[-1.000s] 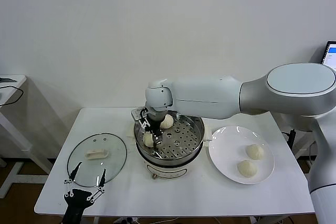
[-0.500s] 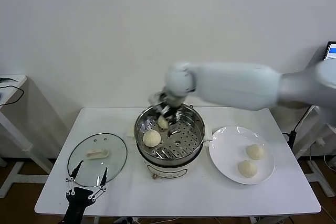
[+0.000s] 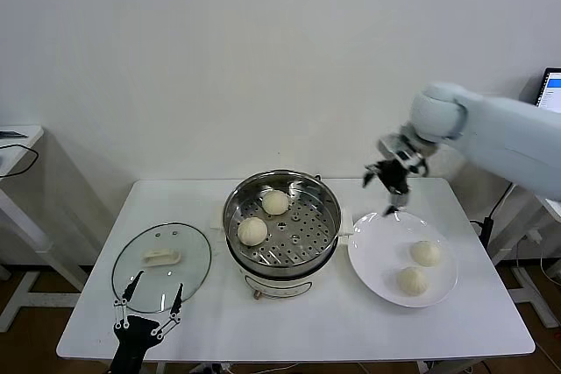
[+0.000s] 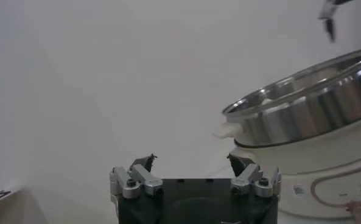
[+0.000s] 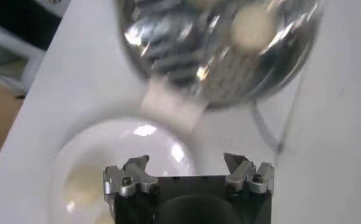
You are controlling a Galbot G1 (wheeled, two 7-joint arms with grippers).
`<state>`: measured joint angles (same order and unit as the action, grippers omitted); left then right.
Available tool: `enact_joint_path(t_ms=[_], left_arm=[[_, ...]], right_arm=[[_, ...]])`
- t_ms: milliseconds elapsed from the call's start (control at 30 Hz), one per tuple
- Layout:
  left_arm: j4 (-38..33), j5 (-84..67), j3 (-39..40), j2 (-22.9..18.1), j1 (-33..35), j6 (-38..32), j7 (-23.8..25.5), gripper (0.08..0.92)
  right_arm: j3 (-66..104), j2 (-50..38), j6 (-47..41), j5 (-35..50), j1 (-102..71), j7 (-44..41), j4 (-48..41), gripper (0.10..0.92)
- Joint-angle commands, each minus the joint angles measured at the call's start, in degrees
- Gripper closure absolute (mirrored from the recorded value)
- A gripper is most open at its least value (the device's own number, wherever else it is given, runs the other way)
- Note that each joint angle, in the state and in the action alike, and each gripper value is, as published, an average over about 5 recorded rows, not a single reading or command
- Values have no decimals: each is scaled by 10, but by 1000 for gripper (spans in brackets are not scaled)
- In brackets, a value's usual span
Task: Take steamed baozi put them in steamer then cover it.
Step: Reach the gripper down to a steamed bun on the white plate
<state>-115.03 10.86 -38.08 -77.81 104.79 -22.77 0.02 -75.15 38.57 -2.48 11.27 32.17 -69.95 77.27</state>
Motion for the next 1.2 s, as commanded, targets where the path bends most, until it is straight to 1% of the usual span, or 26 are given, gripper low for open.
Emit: enact_joint_path(t_ms=[33,167,300,500,800,1200], left_arm=[[4,2,1,-2,2,0,0,177],[4,2,2,-2,1,1,0,177],[6,3,3,-3,3,0,-1,177],[12,4,3,-5,4,-3,-1,177],[18,6,2,-8,3,-6,-1,177],[16,7,-3,-7,4,-8,-1,177]], right_arm=[[30,-88,53,-72,-131,-6,-11,203],[47,-78,40,-77,-168,15,-14,203],[51,-63,27,-62,-195,37,-21,203],[68,-44,21,-66,-222,50,-37,203],[88,-28,20,-81,-244,59,-57,203],[96,-32,17,-95,-252,48,-51,203]])
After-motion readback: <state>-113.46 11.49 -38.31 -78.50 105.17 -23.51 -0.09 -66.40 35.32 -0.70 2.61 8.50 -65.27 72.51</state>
